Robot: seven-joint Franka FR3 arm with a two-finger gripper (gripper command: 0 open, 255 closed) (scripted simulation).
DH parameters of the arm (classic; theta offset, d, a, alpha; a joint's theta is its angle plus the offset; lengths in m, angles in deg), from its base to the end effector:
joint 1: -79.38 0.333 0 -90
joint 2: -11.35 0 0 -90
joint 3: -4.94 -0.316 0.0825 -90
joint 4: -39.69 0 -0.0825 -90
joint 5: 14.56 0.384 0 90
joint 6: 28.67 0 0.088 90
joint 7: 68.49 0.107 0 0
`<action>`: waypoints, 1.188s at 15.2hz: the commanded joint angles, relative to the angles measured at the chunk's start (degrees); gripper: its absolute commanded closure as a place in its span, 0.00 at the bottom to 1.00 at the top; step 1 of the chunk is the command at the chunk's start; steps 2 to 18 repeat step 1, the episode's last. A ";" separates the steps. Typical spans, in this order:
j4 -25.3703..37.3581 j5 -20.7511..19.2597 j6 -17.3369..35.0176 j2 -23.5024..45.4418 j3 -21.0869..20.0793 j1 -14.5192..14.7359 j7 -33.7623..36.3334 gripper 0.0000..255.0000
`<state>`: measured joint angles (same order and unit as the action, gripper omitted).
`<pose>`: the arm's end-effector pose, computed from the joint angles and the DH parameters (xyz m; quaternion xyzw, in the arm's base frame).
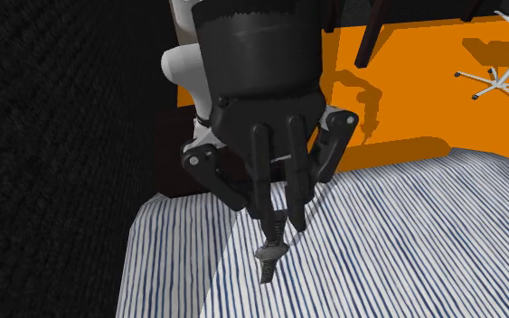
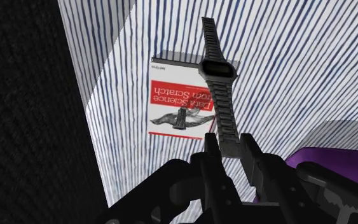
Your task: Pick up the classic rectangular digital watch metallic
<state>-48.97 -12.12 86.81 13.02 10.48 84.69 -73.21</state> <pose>0.6012 0.0011 0.6674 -0.9752 -0.0338 -0.2184 0.0100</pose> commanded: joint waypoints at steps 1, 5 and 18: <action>0.85 0.01 -0.63 0.25 0.00 0.00 0.02 1.00; 0.85 0.01 -0.63 0.25 0.00 0.00 0.02 1.00; 0.85 0.01 -0.63 0.25 0.00 0.00 0.02 1.00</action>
